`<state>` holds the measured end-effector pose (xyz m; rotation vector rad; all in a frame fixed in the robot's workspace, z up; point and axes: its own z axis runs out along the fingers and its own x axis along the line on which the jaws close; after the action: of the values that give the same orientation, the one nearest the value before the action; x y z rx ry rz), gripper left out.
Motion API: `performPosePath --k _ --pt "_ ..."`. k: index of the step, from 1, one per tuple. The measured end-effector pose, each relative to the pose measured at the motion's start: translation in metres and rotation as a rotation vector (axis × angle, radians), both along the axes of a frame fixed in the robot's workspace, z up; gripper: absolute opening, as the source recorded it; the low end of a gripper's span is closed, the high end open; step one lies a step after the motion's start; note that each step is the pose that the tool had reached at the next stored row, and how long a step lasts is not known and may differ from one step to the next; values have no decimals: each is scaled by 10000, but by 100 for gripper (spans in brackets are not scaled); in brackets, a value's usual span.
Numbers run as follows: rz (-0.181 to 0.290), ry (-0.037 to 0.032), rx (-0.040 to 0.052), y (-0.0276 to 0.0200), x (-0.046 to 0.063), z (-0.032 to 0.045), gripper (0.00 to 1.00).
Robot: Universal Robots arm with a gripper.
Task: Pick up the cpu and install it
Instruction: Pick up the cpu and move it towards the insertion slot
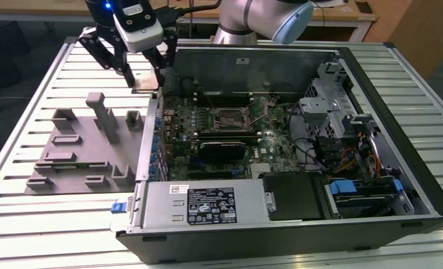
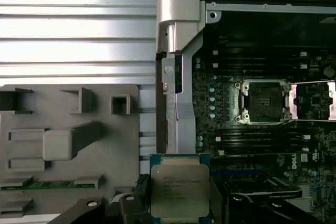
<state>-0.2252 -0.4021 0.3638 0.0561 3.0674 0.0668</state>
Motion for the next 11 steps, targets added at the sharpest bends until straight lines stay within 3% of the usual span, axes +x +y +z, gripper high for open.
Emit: performPosePath --k 11 --pt "0 0 -1 0 198 0 54"
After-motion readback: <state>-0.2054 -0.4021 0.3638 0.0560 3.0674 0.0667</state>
